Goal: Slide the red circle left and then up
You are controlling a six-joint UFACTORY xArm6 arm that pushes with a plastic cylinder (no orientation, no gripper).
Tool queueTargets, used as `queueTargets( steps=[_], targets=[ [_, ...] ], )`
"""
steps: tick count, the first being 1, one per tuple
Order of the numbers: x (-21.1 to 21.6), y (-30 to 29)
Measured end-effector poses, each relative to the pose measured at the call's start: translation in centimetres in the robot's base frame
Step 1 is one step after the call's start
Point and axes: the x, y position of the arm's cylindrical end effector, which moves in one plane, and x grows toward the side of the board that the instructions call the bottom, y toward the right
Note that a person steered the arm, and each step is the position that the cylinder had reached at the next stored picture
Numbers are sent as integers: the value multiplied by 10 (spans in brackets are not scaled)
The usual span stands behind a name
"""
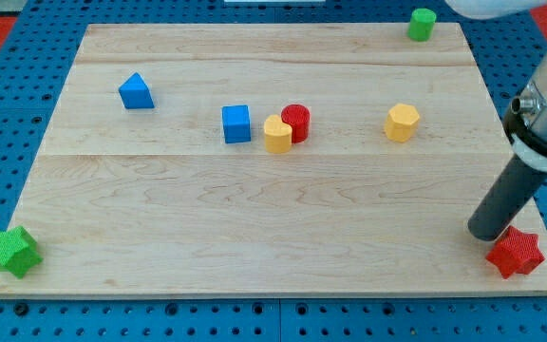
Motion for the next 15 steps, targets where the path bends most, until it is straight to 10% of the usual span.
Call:
queueTargets(
  steps=[6,13,15],
  targets=[
    [-161,-188],
    [-133,-330],
    [-199,-329]
  ],
)
